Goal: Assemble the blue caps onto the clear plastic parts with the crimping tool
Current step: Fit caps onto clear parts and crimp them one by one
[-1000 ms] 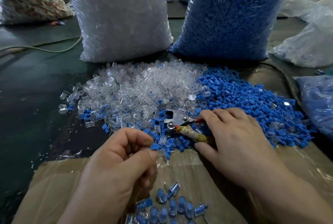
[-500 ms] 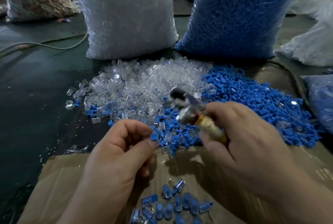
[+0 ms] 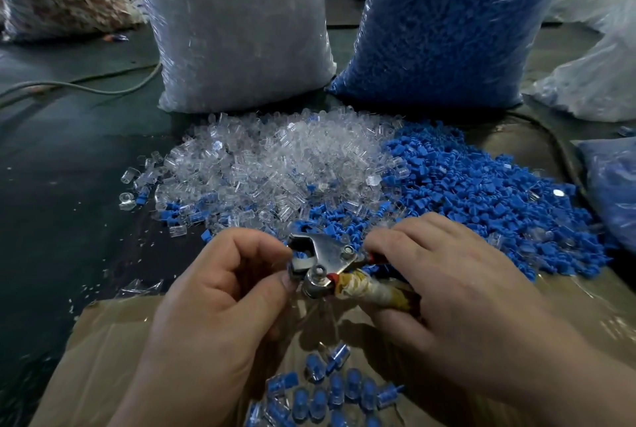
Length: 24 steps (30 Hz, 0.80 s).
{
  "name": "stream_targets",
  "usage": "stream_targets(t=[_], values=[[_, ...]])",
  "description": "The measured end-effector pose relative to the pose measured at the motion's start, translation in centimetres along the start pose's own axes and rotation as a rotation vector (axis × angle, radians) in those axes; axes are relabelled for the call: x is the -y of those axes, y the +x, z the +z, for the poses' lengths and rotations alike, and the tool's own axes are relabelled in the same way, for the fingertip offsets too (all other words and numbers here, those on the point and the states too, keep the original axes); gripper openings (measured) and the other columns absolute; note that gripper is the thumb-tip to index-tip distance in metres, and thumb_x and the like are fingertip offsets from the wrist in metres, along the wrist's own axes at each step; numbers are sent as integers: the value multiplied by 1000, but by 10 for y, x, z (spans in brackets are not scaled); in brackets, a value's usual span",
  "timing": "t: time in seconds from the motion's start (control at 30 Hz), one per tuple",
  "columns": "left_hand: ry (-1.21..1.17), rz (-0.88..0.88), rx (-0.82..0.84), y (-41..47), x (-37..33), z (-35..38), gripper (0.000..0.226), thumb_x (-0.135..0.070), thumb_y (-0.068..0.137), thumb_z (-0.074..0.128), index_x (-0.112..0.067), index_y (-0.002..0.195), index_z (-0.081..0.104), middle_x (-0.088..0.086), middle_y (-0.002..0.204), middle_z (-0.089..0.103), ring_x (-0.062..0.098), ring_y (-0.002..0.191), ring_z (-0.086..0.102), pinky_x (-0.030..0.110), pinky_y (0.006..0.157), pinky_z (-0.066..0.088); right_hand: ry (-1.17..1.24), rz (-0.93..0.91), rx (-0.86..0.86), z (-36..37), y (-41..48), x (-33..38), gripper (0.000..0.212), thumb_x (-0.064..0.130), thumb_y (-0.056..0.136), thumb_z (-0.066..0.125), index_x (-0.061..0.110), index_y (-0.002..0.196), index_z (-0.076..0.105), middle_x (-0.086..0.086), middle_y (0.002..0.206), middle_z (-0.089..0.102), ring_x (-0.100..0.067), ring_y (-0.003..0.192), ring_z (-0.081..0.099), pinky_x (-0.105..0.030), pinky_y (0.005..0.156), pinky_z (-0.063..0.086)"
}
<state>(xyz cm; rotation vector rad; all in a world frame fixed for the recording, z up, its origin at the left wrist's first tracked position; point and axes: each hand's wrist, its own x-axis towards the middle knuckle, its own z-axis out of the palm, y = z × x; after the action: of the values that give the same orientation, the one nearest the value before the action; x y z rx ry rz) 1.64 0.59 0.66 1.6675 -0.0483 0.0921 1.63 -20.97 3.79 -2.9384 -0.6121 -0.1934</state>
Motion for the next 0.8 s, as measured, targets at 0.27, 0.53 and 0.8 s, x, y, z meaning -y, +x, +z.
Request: stream_targets(t=[0.27,0.53,0.8], values=[[15,-8,24,-2,-3,-1,33,-48,52,72,-34,82,72,6,64,67,22,51,60,35,49,51,-21,-5,40,-2,2,0,49,65,75,38,36,111,56,17,85,55,-8,77,55,-27,69,52],[-25,-32,-8,-3,-7,0,33,-45,50,74,-30,79,73,9,65,67,20,50,60,32,45,52,27,41,82,-6,4,5,41,69,75,34,38,90,57,20,74,53,-4,70,52,-23,65,48],[130,-145,8,0,-2,-4,32,-3,83,70,-34,80,70,8,56,65,13,43,57,19,42,48,-88,190,114,2,13,-9,80,87,70,16,40,126,46,17,104,51,-11,96,41,-31,84,35]])
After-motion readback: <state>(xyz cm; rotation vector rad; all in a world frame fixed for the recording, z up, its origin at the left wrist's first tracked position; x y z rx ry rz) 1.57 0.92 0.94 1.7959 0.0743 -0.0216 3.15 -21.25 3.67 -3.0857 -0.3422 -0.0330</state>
